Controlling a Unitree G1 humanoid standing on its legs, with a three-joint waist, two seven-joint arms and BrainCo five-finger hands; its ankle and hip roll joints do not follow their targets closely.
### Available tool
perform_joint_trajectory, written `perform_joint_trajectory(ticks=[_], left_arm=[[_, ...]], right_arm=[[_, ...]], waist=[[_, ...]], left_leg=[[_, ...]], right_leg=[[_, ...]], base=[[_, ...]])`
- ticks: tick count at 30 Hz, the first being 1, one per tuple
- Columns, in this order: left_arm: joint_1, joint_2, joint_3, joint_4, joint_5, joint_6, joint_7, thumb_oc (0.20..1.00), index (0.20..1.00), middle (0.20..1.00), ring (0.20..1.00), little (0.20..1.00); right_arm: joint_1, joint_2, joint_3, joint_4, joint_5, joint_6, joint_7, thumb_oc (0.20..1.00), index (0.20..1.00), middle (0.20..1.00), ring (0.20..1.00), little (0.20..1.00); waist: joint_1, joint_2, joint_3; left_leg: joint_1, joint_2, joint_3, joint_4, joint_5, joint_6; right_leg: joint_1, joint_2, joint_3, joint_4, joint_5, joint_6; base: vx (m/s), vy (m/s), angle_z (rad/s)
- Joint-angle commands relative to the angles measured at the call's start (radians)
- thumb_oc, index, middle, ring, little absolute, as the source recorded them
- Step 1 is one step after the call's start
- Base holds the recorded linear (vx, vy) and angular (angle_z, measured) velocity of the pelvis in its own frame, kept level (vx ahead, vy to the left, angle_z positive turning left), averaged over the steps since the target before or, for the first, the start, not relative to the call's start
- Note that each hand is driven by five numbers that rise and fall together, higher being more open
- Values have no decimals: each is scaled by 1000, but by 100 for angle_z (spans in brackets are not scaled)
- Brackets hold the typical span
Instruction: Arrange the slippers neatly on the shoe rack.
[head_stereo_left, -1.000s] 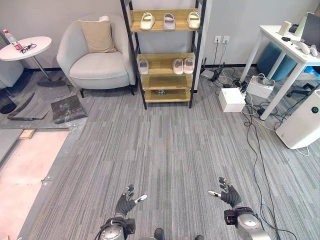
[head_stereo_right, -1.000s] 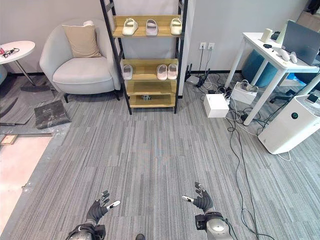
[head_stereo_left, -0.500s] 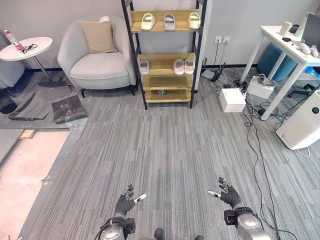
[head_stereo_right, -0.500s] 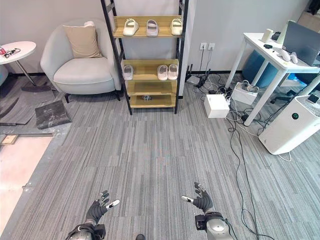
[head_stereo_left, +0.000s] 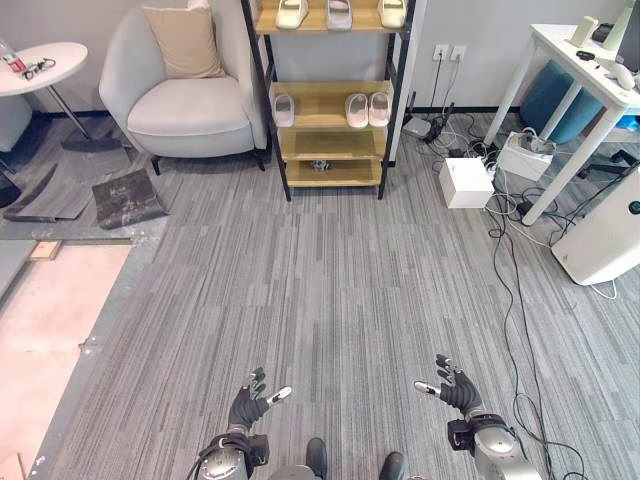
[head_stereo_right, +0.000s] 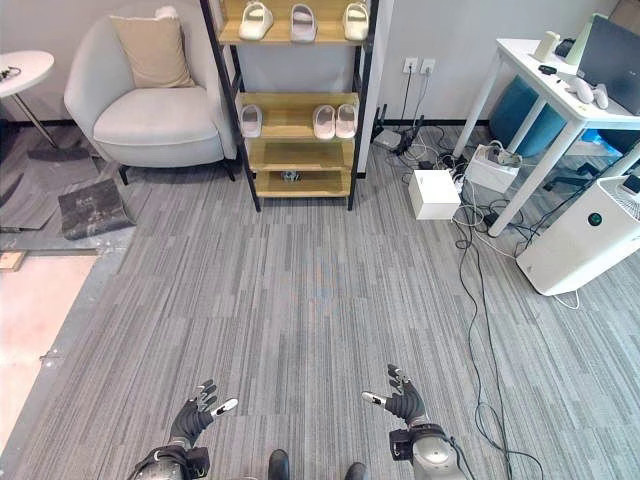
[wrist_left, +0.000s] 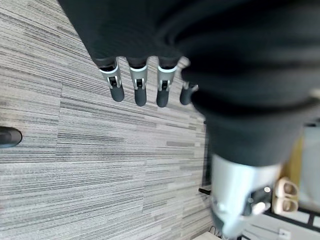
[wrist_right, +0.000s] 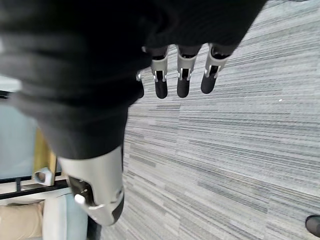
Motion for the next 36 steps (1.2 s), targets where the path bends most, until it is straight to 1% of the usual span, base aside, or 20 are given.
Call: perform_joint_trajectory(ticks=[1, 3, 6, 8, 9, 11, 14, 16, 18, 20, 22, 24, 26, 28, 31, 32, 33, 34, 35, 36], left_arm=[[-59, 43, 11, -51, 0, -38, 3, 1000, 1000, 1000, 1000, 1000], [-55, 46, 8, -50, 11, -37, 5, 1000, 1000, 1000, 1000, 1000], [-62, 46, 2, -40, 15, -34, 9, 1000, 1000, 1000, 1000, 1000], [-63, 46, 6, -39, 12, -35, 10, 1000, 1000, 1000, 1000, 1000], [-64, 46, 8, -54, -4, -35, 4, 1000, 1000, 1000, 1000, 1000], [-68, 46, 7, -48, -5, -32, -1, 1000, 1000, 1000, 1000, 1000], [-77, 55, 15, -50, 5, -23, -17, 1000, 1000, 1000, 1000, 1000], [-80, 59, 22, -51, 9, -23, -21, 1000, 1000, 1000, 1000, 1000], [-77, 56, 27, -42, 1, -26, -21, 1000, 1000, 1000, 1000, 1000], [-77, 40, 28, -26, -22, -24, -17, 1000, 1000, 1000, 1000, 1000], [-77, 40, 28, -26, -23, -24, -17, 1000, 1000, 1000, 1000, 1000], [-86, 39, 19, -24, -54, -24, -20, 1000, 1000, 1000, 1000, 1000], [-98, 40, 14, -8, -55, -27, -19, 1000, 1000, 1000, 1000, 1000], [-109, 42, 11, -10, -62, -23, -17, 1000, 1000, 1000, 1000, 1000], [-113, 45, 8, -16, -63, -25, -14, 1000, 1000, 1000, 1000, 1000], [-109, 46, 10, -17, -58, -23, -12, 1000, 1000, 1000, 1000, 1000], [-110, 46, 9, -17, -58, -23, -12, 1000, 1000, 1000, 1000, 1000], [-104, 44, 10, -16, -54, -22, -9, 1000, 1000, 1000, 1000, 1000], [-103, 42, 8, -12, -49, -21, -8, 1000, 1000, 1000, 1000, 1000], [-103, 43, 8, -10, -41, -14, -8, 1000, 1000, 1000, 1000, 1000]], right_arm=[[-50, 2, -1, -46, 12, -33, -10, 1000, 1000, 1000, 1000, 1000], [-50, 8, -5, -46, 14, -33, -9, 1000, 1000, 1000, 1000, 1000], [-55, 19, -11, -33, 21, -31, -11, 1000, 1000, 1000, 1000, 1000], [-55, 15, -12, -33, 23, -29, -10, 1000, 1000, 1000, 1000, 1000], [-57, 4, -14, -39, 29, -28, -9, 1000, 1000, 1000, 1000, 1000], [-61, -1, -11, -38, 26, -27, -8, 1000, 1000, 1000, 1000, 1000], [-60, -6, -12, -44, 14, -22, -10, 1000, 1000, 1000, 1000, 1000], [-54, -6, -18, -45, 3, -18, -10, 1000, 1000, 1000, 1000, 1000], [-37, -7, -22, -45, 8, -19, -6, 1000, 1000, 1000, 1000, 1000], [-17, -19, -33, -48, 25, -26, 1, 1000, 1000, 1000, 1000, 1000], [-17, -19, -33, -48, 25, -26, 1, 1000, 1000, 1000, 1000, 1000], [-17, -35, -41, -34, 66, -38, -1, 1000, 1000, 1000, 1000, 1000], [-27, -46, -37, -37, 76, -43, -3, 1000, 1000, 1000, 1000, 1000], [-34, -49, -36, -34, 79, -39, -6, 1000, 1000, 1000, 1000, 1000], [-40, -52, -37, -29, 83, -39, -7, 1000, 1000, 1000, 1000, 1000], [-44, -47, -35, -26, 83, -39, -8, 1000, 1000, 1000, 1000, 1000], [-44, -47, -37, -26, 84, -40, -8, 1000, 1000, 1000, 1000, 1000], [-44, -44, -34, -25, 80, -40, -11, 1000, 1000, 1000, 1000, 1000], [-45, -42, -30, -22, 76, -40, -12, 1000, 1000, 1000, 1000, 1000], [-49, -38, -23, -19, 71, -42, -12, 1000, 1000, 1000, 1000, 1000]], waist=[[31, -36, 33], [24, -31, 53], [7, -23, 73], [4, -25, 78], [0, -34, 87], [-2, -36, 95], [-19, -42, 92], [-26, -45, 82], [-33, -44, 58], [-52, -30, 31], [-53, -29, 31], [-37, -29, 29], [-18, -47, 53], [-4, -62, 69], [12, -77, 78], [27, -86, 73], [26, -96, 75], [32, -89, 67], [41, -88, 64], [55, -77, 56]], left_leg=[[19, 5, -4, 23, -68, -18], [58, -13, 7, 20, -89, 7], [114, -19, 5, 8, -113, 19], [135, -22, 7, 0, -121, 16], [158, -33, -1, -7, -138, 9], [182, -28, -8, -8, -160, -5], [202, -9, -20, -8, -177, -32], [230, 2, -28, -3, -197, -46], [264, 19, -37, 16, -222, -59], [264, 62, -63, 107, -196, -83], [263, 64, -64, 109, -197, -83], [141, 93, -66, 403, -61, -149], [59, 82, -74, 552, -17, -166], [10, 100, -48, 584, -5, -161], [-66, 100, -22, 525, -53, -138], [-104, 114, -4, 432, -137, -118], [-112, 101, 6, 425, -115, -107], [-116, 117, 7, 328, -136, -109], [-139, 121, 3, 234, -92, -112], [-189, 142, -11, 71, 56, -122]], right_leg=[[-63, -179, 13, 192, -5, 153], [-121, -231, 29, 358, 53, 178], [-194, -238, 53, 460, 94, 183], [-212, -248, 39, 419, 100, 180], [-227, -268, 6, 311, 142, 184], [-241, -272, -8, 219, 153, 202], [-244, -254, -38, 32, 223, 215], [-247, -246, -38, 9, 239, 217], [-227, -221, -48, 14, 209, 203], [-203, -169, -61, 36, 176, 170], [-202, -168, -63, 36, 175, 169], [-127, -94, -93, 22, 95, 100], [-85, -84, -92, 5, 70, 77], [-53, -69, -94, -7, 40, 58], [-29, -72, -94, -16, 21, 66], [-4, -60, -74, -22, -11, 81], [-13, -75, -84, -23, 2, 76], [4, -62, -68, -23, -22, 90], [12, -58, -62, -23, -31, 94], [24, -43, -66, -23, -42, 91]], base=[[51, 218, -3], [96, 201, -6], [203, 132, -1], [228, 2, -3], [185, -43, -7], [278, -103, -2], [323, -134, 2], [406, -107, 25], [474, -93, 43], [485, -149, 28], [251, -110, 27], [505, -264, 20], [306, -176, -5], [243, -99, -34], [233, -7, 0], [292, 37, 25], [379, 73, 23], [224, 108, 12], [427, 227, 5], [241, 187, -4]])
